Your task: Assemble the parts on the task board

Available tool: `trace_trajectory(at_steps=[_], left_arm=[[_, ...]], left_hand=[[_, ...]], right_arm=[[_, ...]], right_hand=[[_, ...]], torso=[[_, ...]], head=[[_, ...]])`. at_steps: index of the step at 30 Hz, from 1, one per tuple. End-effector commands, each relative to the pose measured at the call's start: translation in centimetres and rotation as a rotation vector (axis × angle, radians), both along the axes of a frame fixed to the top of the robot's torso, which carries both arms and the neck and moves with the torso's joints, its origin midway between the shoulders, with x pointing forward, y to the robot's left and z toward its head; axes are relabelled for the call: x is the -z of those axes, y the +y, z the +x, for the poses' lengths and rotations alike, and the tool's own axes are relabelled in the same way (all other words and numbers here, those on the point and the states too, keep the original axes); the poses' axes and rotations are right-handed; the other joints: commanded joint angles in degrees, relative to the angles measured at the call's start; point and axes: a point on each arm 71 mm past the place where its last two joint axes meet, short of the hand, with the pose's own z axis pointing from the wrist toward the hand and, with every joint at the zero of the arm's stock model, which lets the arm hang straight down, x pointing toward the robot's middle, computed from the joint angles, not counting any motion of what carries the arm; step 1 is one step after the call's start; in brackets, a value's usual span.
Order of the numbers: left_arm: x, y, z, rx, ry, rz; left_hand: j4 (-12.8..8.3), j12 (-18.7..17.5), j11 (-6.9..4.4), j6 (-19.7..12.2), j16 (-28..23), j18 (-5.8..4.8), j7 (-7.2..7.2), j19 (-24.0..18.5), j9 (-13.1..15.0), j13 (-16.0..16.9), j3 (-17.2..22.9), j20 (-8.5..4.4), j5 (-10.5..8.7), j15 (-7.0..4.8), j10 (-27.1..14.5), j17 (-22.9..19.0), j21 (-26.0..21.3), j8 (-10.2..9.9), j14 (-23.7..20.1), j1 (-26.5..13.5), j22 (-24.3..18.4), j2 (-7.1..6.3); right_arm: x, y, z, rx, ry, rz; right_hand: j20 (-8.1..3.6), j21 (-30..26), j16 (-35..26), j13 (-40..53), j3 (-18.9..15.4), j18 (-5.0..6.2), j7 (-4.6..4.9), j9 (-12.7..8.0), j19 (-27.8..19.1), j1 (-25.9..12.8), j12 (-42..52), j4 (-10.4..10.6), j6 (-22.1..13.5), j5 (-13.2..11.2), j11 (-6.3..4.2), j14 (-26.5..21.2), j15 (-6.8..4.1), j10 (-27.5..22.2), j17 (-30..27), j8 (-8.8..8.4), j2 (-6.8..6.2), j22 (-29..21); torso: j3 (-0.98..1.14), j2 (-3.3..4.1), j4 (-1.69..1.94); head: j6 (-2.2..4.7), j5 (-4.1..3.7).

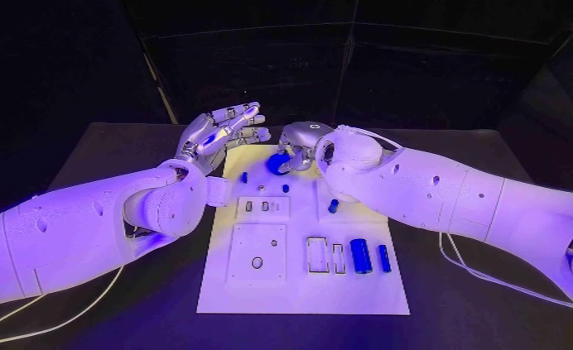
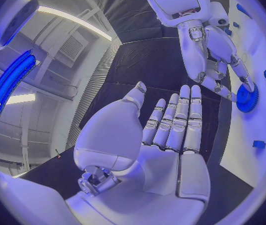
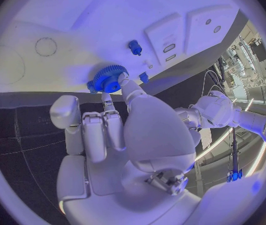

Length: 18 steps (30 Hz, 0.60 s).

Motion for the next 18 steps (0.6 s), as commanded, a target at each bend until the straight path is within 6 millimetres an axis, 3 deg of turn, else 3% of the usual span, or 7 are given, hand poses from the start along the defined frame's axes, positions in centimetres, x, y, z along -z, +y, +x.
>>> trace_trajectory(at_steps=[1,10,18], left_arm=[[-0.17,-0.11,-0.02,0.014,-0.012,-0.002],[-0.15,-0.11,0.00,0.015,-0.011,-0.002],[-0.13,-0.08,0.05,0.013,-0.010,-0.001]], left_hand=[[-0.4,-0.4,0.04,0.1,-0.3,0.30,3.21,0.4,0.0,0.0,0.0,-0.05,0.03,-0.03,-0.1,-0.1,0.0,0.0,0.4,0.3,-0.1,0.25],[-0.4,-0.4,0.04,0.1,-0.3,0.30,3.21,0.4,0.0,0.0,0.0,-0.05,0.03,-0.03,-0.1,-0.1,0.0,0.0,0.4,0.3,-0.1,0.25],[-0.4,-0.4,0.04,0.1,-0.3,0.30,3.21,0.4,0.0,0.0,0.0,-0.05,0.03,-0.03,-0.1,-0.1,0.0,0.0,0.4,0.3,-0.1,0.25]], right_arm=[[-0.10,-0.05,0.09,0.009,-0.003,-0.008],[-0.09,0.01,0.09,0.012,0.006,0.006],[0.11,-0.13,0.12,0.015,0.035,0.008]], right_hand=[[0.80,-0.2,0.2,4.4,-0.8,-0.43,0.53,-0.3,-0.2,-0.6,-0.8,0.3,-2.5,-0.2,0.68,4.7,0.81,-0.6,8.9,-1.23,-1.05,-0.2],[1.45,-0.3,0.2,3.9,-2.1,-0.33,1.01,-0.2,-0.4,-2.1,-1.1,2.1,-4.0,-0.3,1.18,4.6,1.32,-1.1,8.8,-1.24,-1.73,-0.5],[1.71,-0.2,0.3,4.3,-3.6,-0.34,1.13,0.0,-0.3,-3.9,-0.8,5.3,-4.2,0.9,1.35,4.7,1.52,-0.9,9.0,-0.67,-1.62,-0.3]], torso=[[-0.01,0.02,0.02],[0.00,0.00,-0.04],[0.02,0.01,-0.04]], head=[[0.08,-0.10],[0.06,-0.10],[0.09,-0.27]])
